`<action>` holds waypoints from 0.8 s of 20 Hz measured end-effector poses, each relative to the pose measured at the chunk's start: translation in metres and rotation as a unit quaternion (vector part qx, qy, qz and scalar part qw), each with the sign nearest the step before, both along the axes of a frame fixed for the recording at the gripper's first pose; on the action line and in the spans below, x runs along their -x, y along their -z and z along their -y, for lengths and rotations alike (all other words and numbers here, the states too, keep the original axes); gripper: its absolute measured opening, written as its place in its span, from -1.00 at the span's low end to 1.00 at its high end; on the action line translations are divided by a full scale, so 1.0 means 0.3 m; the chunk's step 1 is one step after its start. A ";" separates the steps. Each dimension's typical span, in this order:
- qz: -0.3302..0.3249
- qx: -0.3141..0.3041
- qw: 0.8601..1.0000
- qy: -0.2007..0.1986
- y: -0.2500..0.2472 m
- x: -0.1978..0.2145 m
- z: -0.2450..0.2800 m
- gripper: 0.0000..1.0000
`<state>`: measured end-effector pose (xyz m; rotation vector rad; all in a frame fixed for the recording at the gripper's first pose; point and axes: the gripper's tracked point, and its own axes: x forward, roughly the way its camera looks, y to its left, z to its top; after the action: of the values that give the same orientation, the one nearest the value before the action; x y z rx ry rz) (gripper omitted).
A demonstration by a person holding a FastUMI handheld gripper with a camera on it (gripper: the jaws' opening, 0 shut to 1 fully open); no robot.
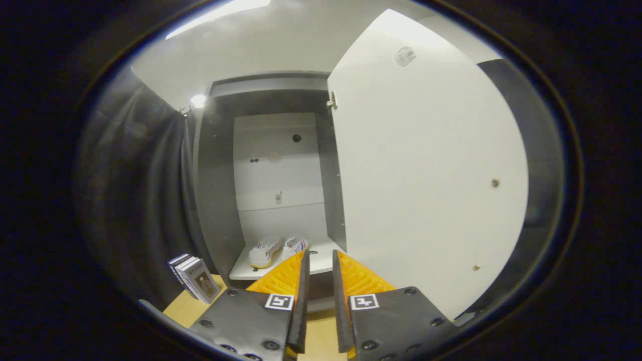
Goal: Open the shoe cabinet door, grab the shoes and put them into the shoe cabinet, then close the shoe cabinet door.
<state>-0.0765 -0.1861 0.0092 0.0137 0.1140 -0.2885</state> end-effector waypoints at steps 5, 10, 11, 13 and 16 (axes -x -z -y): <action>0.010 0.001 1.000 -0.017 -0.078 0.182 0.140 -0.47; 0.005 -0.005 0.999 -0.037 -0.116 0.345 0.290 -0.47; 0.007 -0.008 0.999 -0.040 -0.125 0.370 0.312 -0.47; 0.012 -0.012 0.999 -0.044 -0.129 0.407 0.355 -0.47; 0.018 -0.016 0.999 -0.042 -0.147 0.437 0.425 -0.47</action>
<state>-0.2074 -0.3137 0.0533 0.0461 0.0830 -0.2016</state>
